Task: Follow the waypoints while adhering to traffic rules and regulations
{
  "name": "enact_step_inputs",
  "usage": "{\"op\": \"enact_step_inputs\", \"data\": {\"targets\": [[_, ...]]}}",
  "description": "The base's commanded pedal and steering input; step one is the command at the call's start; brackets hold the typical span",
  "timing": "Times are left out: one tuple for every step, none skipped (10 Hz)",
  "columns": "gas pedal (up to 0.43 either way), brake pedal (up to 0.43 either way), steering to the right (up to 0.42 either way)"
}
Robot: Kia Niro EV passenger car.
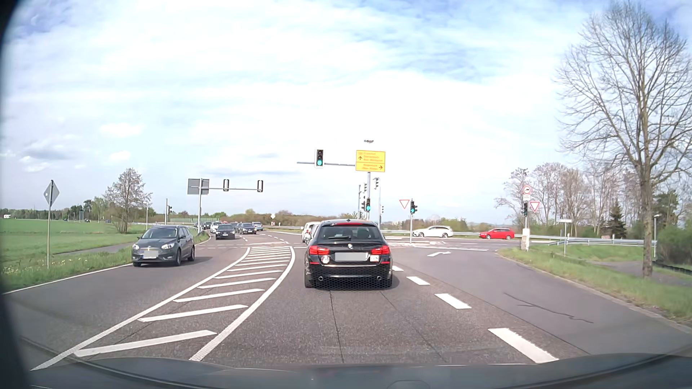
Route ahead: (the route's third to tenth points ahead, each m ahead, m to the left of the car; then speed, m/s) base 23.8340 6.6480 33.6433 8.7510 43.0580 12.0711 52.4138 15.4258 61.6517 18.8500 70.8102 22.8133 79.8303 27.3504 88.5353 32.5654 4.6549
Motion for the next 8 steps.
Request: {"op": "enact_step_inputs", "data": {"targets": [[0.311, 0.000, -0.034], [0.311, 0.000, -0.037], [0.319, 0.000, -0.038], [0.319, 0.000, -0.041], [0.319, 0.000, -0.045], [0.319, 0.000, -0.048], [0.319, 0.000, -0.048], [0.319, 0.000, -0.049]]}}
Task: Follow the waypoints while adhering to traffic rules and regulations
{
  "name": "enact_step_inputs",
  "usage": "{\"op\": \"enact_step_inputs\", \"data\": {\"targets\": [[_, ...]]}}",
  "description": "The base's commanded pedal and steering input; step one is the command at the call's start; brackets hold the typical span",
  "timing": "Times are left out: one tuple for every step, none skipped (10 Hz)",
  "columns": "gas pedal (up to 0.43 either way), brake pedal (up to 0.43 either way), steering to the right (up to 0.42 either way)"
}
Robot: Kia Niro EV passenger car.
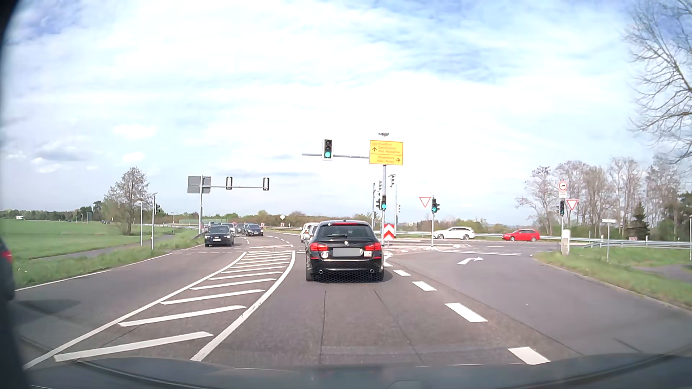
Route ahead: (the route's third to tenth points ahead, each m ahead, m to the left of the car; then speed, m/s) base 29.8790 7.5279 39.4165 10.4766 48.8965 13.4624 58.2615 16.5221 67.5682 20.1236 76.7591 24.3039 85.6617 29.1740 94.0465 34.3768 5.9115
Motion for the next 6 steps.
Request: {"op": "enact_step_inputs", "data": {"targets": [[0.319, 0.000, -0.049], [0.319, 0.000, -0.043], [0.319, 0.000, -0.030], [0.319, 0.000, -0.018], [0.319, 0.000, -0.014], [0.319, 0.000, -0.012]]}}
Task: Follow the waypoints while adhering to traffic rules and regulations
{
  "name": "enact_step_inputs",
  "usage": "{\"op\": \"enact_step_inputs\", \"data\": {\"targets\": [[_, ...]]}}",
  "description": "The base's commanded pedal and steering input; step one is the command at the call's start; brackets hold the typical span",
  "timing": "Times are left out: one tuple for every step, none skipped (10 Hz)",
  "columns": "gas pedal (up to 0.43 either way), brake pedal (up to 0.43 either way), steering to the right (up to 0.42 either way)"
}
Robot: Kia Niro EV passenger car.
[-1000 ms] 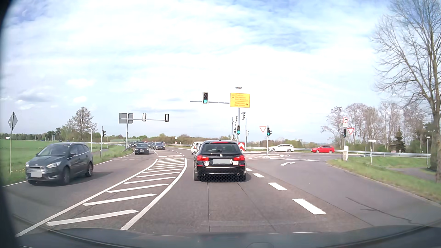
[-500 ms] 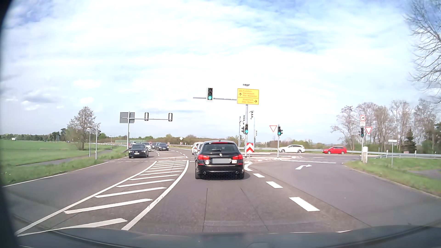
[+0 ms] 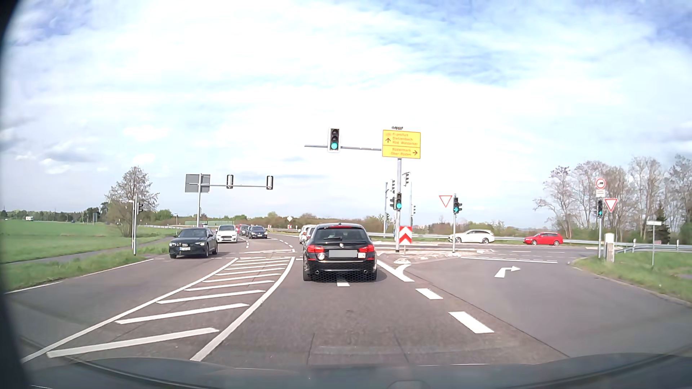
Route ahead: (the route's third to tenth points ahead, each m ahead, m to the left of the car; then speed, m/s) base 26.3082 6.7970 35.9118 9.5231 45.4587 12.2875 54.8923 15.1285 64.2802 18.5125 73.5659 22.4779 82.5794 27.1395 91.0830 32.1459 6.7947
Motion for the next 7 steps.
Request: {"op": "enact_step_inputs", "data": {"targets": [[0.319, 0.000, -0.014], [0.319, 0.000, -0.026], [0.319, 0.000, -0.032], [0.319, 0.000, -0.038], [0.319, 0.000, -0.046], [0.319, 0.000, -0.052], [0.319, 0.000, -0.055]]}}
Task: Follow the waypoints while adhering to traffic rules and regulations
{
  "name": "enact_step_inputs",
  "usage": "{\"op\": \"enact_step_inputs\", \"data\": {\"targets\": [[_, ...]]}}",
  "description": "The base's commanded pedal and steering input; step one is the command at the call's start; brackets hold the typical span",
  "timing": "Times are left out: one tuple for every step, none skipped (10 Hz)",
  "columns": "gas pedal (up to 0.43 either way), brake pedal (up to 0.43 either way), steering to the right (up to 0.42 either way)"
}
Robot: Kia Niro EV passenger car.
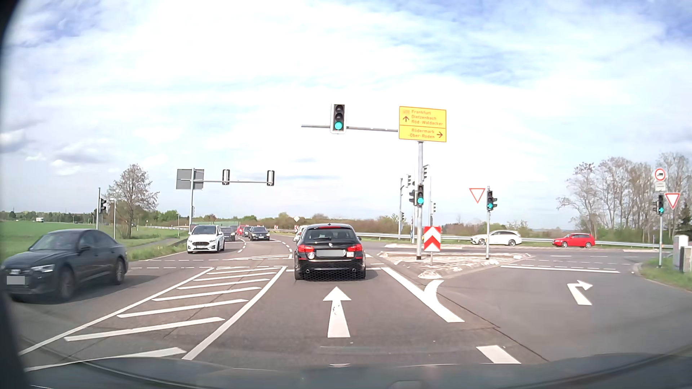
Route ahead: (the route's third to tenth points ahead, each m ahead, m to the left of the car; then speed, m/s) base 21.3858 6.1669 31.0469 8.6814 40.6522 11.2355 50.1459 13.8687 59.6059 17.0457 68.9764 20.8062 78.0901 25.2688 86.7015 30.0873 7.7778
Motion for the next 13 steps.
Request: {"op": "enact_step_inputs", "data": {"targets": [[0.319, 0.000, -0.057], [0.319, 0.000, -0.058], [0.311, 0.000, -0.058], [0.311, 0.000, -0.057], [0.299, 0.000, -0.056], [0.280, 0.000, -0.054], [0.268, 0.000, -0.052], [0.228, 0.000, -0.042], [0.220, 0.000, -0.035], [0.197, 0.000, -0.034], [0.177, 0.000, -0.033], [0.150, 0.000, -0.033], [0.130, 0.000, -0.033]]}}
